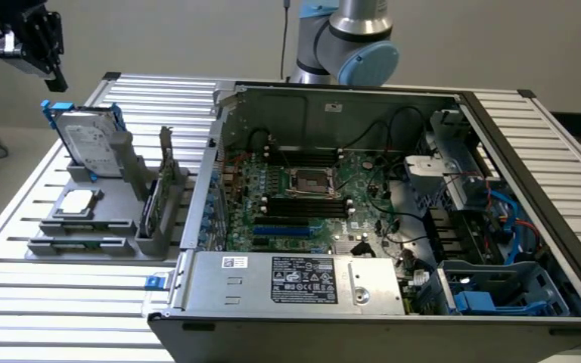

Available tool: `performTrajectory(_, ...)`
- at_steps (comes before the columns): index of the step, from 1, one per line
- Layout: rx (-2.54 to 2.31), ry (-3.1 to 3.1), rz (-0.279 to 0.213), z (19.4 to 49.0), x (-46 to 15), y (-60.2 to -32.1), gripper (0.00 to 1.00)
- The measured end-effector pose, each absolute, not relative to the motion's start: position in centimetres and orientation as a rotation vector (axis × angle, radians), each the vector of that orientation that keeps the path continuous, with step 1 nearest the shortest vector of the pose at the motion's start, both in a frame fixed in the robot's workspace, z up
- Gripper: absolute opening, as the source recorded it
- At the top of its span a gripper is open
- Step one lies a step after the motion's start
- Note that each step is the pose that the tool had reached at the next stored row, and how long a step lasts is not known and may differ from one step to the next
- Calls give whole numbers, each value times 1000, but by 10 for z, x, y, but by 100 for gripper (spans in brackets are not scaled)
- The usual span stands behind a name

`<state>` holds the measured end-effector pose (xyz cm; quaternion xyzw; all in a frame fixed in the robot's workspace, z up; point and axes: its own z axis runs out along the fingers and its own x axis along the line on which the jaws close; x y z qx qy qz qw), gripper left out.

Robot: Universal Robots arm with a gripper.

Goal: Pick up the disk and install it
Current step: 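Pick up the disk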

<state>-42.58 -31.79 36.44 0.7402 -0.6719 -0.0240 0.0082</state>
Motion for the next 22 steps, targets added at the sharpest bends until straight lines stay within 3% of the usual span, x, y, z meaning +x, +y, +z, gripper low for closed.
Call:
performTrajectory(4,2332,-2082,-77,364,-430,-315,12)
performTrajectory(7,2334,-2079,-77,363,-433,-312,30)
performTrajectory(8,2334,-2080,-76,363,-433,-312,30)
performTrajectory(10,2334,-2080,-75,361,-434,-312,42)
performTrajectory(12,2336,-2081,-72,359,-435,-312,42)
performTrajectory(13,2336,-2081,-71,357,-435,-312,48)
performTrajectory(22,2337,-2082,-70,340,-438,-312,48)
